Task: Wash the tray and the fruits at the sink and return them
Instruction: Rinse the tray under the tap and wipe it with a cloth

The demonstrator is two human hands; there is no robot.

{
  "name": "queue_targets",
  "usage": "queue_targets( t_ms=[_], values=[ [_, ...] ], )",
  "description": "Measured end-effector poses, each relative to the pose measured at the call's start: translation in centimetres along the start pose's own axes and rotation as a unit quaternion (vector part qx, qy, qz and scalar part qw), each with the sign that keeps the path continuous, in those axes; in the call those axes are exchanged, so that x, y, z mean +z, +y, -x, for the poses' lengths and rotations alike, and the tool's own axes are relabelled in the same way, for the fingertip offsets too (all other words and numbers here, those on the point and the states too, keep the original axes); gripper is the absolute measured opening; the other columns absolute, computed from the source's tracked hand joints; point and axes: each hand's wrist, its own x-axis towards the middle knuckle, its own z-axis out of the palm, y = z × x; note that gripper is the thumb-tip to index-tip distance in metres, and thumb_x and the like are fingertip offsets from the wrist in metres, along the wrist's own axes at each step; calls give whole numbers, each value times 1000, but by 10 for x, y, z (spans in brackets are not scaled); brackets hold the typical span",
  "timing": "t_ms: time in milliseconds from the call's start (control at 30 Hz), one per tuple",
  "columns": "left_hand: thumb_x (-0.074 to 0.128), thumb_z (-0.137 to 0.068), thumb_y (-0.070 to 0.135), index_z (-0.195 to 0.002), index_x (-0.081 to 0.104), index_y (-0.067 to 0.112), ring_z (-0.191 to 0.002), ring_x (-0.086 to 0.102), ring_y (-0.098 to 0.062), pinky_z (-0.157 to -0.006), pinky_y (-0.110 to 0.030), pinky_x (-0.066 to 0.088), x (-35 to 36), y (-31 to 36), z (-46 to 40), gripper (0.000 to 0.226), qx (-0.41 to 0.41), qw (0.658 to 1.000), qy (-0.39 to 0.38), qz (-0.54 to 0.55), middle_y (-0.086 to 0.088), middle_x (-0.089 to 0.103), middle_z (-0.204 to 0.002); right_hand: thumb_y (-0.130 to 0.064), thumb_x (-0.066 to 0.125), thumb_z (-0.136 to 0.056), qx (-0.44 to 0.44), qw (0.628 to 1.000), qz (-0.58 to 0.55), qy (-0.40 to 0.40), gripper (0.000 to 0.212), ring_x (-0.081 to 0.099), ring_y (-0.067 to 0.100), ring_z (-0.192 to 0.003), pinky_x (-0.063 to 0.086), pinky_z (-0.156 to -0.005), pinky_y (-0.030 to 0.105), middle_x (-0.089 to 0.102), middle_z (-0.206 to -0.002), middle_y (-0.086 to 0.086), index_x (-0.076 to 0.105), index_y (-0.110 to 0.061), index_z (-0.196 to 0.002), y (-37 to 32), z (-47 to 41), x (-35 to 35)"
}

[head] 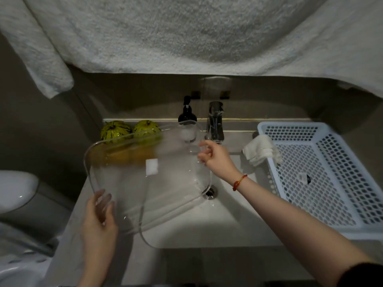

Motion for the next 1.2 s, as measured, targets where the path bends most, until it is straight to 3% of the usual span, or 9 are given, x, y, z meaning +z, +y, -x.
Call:
queue_targets(
  t_ms=[67,133,233,333,433,733,900,1067,1200],
  values=[
    [50,-92,-2,-124,49,14,-101,61,-29,-82,-27,54,-2,-2,-2,36,-38,999,9,20,-19,62,-115,-12,58,-91,-35,996,81,3,33,53,-3,-64,45,-60,5,53,-67,-10,54,-10,-124,-9,-4,-3],
    [50,-92,-3,-122,51,13,-94,62,-29,-64,-11,52,-5,-4,-6,35,-68,997,19,30,-21,64,-111,-18,59,-92,-100,984,135,56,31,52,-6,-63,41,-61,5,57,-70,-10,59,-8,-121,-20,-8,-9],
    [52,-92,1,-115,54,19,-90,65,-30,-70,-36,56,-9,2,-13,30,-84,996,23,21,-21,66,-105,-12,55,-93,-195,944,209,168,20,56,10,-81,38,-73,12,65,-93,10,64,-2,-107,-31,-19,-29],
    [51,-92,2,-117,55,16,-88,64,-30,-82,-56,52,-9,14,-15,29,-88,996,20,17,-18,65,-100,-4,49,-91,-170,913,302,213,30,48,28,-109,38,-93,30,54,-118,19,57,1,-120,-31,-33,-49],
    [54,-92,3,-123,53,9,-84,62,-29,-82,-52,51,-5,20,-17,31,-92,995,24,9,-16,62,-95,-6,48,-91,-139,903,357,195,40,40,29,-125,26,-103,36,48,-133,15,52,-5,-131,-24,-38,-56],
    [57,-90,2,-115,59,9,-84,66,-35,-76,-58,52,7,25,-19,27,-78,997,17,0,-15,64,-88,-7,50,-86,-155,878,405,203,40,48,22,-119,20,-92,32,62,-123,3,59,-14,-124,-17,-34,-60],
    [55,-90,4,-84,55,27,-82,64,-36,-73,-60,52,14,37,-8,24,-75,997,12,1,-9,62,-78,-7,50,-87,-138,871,444,160,49,40,21,-129,16,-98,34,54,-135,2,51,-16,-134,-9,-25,-61],
    [53,-89,1,-117,59,8,-85,63,-37,-76,-58,52,17,46,1,29,-68,998,4,-1,-14,62,-85,-4,48,-86,-113,881,438,140,56,31,18,-135,16,-101,36,45,-143,0,43,-18,-140,-13,-22,-61],
    [51,-91,2,-126,55,6,-84,61,-36,-77,-53,53,19,55,4,35,-76,997,-12,6,-18,63,-92,-2,49,-85,-73,887,445,100,72,21,18,-140,17,-105,44,29,-152,-3,23,-23,-149,-10,-16,-58]
  ],
)
